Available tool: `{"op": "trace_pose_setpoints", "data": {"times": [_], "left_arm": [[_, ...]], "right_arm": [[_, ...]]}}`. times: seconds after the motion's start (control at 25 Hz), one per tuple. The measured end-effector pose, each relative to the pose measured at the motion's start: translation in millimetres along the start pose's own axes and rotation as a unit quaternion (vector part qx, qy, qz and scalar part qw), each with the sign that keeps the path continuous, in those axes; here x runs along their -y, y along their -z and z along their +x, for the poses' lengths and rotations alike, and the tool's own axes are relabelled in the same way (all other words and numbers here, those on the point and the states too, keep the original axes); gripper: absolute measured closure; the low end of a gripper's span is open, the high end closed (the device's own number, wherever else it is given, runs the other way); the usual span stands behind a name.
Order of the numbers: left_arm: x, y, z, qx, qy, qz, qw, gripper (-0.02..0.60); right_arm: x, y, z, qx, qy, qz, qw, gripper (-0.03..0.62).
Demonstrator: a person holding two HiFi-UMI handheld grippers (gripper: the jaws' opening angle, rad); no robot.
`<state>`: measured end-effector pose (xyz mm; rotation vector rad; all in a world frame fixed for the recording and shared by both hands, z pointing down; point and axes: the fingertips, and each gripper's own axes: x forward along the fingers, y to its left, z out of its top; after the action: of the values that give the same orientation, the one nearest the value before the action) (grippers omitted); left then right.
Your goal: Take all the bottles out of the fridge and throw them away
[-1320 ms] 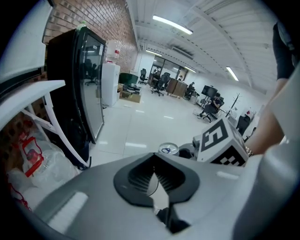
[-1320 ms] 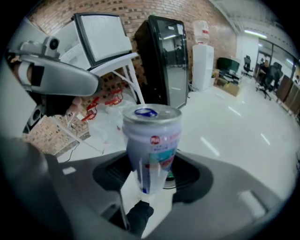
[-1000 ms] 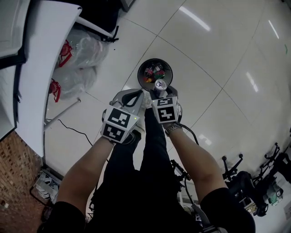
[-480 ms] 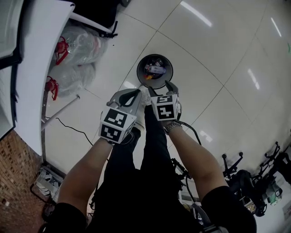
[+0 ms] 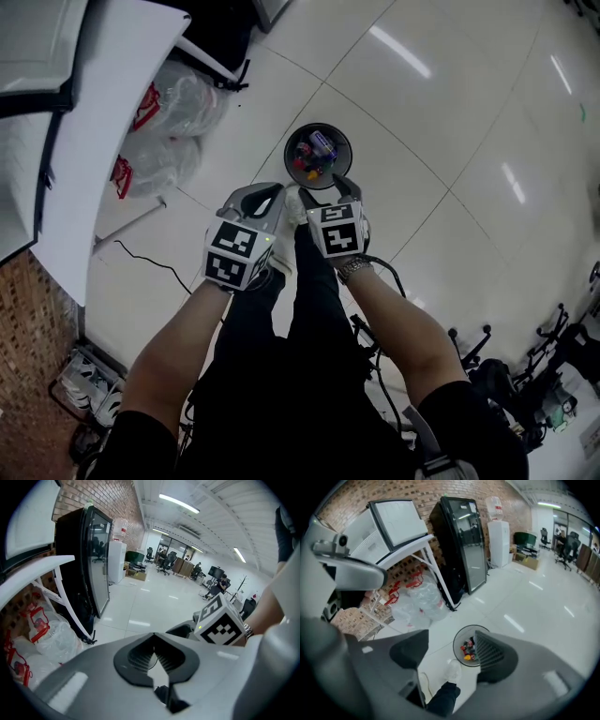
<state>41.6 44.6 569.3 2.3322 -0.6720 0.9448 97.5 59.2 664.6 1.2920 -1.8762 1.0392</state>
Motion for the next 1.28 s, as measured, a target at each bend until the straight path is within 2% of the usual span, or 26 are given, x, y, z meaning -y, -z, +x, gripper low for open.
{"op": "trace_pose_setpoints", "data": {"times": [0.2,0.36,0.48,0.56,0.68,0.84,1.08,1.28], "left_arm": [[1,-13,-42,0.039,-0.027,-0.003,0.9989,0.578],[-1,-13,-95,0.066,-0.054,-0.009,0.9963,0.578],[-8,-15,-144,0.098,-0.086,-0.019,0.9913,0.578],[-19,-23,-176,0.127,-0.114,-0.024,0.985,0.578],[-37,-28,-228,0.164,-0.158,-0.035,0.9731,0.578],[-58,-21,-302,0.203,-0.215,-0.06,0.9533,0.578],[-87,-13,-400,0.27,-0.3,-0.093,0.9103,0.578],[-91,3,-460,0.302,-0.345,-0.102,0.8827,0.578]], "right_arm": [[-29,-34,-37,0.031,-0.01,-0.032,0.999,0.283],[-77,-59,-74,0.053,-0.031,-0.062,0.996,0.283],[-122,-83,-96,0.076,-0.049,-0.107,0.99,0.315],[-155,-112,-108,0.104,-0.068,-0.14,0.982,0.315],[-208,-149,-128,0.135,-0.101,-0.184,0.968,0.322],[-278,-179,-156,0.162,-0.139,-0.234,0.948,0.329],[-371,-220,-192,0.208,-0.186,-0.318,0.906,0.329],[-431,-227,-214,0.228,-0.214,-0.361,0.878,0.329]]}}
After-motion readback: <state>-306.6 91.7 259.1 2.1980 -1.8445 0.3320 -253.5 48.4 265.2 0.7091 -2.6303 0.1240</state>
